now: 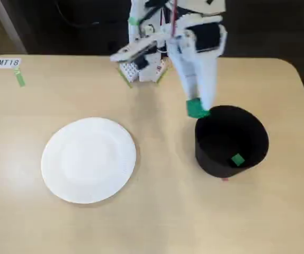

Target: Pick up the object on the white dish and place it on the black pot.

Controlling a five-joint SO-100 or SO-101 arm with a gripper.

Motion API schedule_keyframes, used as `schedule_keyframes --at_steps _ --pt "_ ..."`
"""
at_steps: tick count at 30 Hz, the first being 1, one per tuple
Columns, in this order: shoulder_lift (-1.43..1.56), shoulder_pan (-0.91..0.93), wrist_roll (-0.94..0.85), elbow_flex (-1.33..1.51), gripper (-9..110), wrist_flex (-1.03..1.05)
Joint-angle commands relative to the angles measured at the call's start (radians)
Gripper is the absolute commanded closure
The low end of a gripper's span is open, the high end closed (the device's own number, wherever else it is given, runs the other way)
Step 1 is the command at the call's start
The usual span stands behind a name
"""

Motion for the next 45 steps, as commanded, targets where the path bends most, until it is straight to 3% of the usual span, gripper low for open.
schedule_keyframes --at_steps 1,9,27,32,37,39,42,45 --pt "0.091 -0.078 0.031 0.216 102 -0.158" --pt "0.166 -0.160 0.061 0.640 102 -0.403" --pt "-0.072 -0.245 0.058 0.716 101 -0.526" --pt "-0.074 -0.259 0.015 0.710 82 -0.515" --pt "-0.035 -0.255 -0.003 0.706 76 -0.512" --pt "-0.005 -0.247 -0.002 0.706 80 -0.500" --pt "0.058 -0.224 0.005 0.703 101 -0.469" --pt "0.143 -0.179 0.002 0.701 101 -0.425"
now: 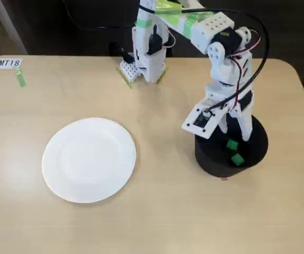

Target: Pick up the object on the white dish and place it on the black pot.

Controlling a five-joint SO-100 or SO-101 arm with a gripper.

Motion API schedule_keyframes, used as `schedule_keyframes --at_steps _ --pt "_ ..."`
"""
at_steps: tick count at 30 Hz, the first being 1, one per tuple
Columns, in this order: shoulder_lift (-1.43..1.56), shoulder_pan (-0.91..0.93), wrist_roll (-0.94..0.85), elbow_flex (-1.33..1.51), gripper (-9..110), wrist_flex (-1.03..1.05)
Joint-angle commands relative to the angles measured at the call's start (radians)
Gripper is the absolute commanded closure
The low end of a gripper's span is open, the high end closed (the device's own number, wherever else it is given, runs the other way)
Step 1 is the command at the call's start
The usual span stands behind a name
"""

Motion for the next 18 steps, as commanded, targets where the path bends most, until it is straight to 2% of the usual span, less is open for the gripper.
schedule_keyframes --at_steps 1,7,13,18 --pt "0.127 0.063 -0.002 -0.025 101 0.049" --pt "0.385 0.249 0.067 0.035 101 0.106" --pt "0.796 0.486 0.183 0.316 102 0.031" --pt "1.028 0.531 0.212 0.538 102 0.020"
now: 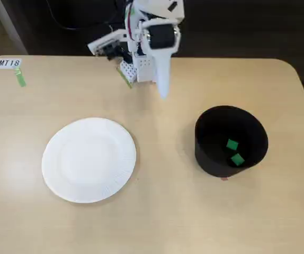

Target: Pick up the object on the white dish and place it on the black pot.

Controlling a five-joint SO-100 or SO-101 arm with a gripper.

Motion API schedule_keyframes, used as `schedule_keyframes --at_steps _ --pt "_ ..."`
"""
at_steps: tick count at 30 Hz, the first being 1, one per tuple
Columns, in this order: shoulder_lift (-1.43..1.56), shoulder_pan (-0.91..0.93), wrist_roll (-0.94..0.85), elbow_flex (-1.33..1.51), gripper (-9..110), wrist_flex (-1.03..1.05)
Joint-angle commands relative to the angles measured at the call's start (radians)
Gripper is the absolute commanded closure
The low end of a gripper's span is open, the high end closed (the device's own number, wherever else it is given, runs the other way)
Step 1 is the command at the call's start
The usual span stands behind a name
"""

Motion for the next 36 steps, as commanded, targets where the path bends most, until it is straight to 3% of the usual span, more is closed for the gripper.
schedule_keyframes --at_steps 1,9,23,36 --pt "0.146 0.015 0.020 0.147 102 -0.028" --pt "0.502 0.012 0.029 0.511 102 -0.025" --pt "0.851 -0.038 0.038 0.885 102 -0.008" --pt "0.856 -0.051 0.034 1.055 102 -0.029"
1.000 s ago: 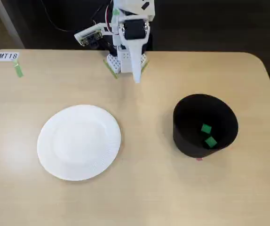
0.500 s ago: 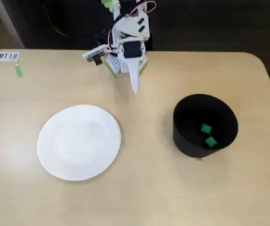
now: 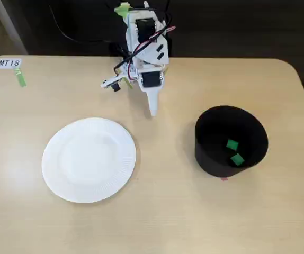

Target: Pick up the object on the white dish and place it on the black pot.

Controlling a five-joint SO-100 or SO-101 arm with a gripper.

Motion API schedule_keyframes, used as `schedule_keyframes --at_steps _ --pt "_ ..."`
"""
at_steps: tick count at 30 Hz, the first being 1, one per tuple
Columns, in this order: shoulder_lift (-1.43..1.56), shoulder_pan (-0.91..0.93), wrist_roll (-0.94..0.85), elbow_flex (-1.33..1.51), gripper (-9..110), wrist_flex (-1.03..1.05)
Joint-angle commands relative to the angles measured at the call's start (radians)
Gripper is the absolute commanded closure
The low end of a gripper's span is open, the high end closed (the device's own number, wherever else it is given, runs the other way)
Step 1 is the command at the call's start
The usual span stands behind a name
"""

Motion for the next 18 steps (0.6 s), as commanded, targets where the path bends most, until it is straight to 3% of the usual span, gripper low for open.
schedule_keyframes --at_steps 1,18 --pt "0.110 -0.006 -0.005 0.017 102 -0.026" --pt "0.110 -0.037 -0.087 0.020 101 -0.029"
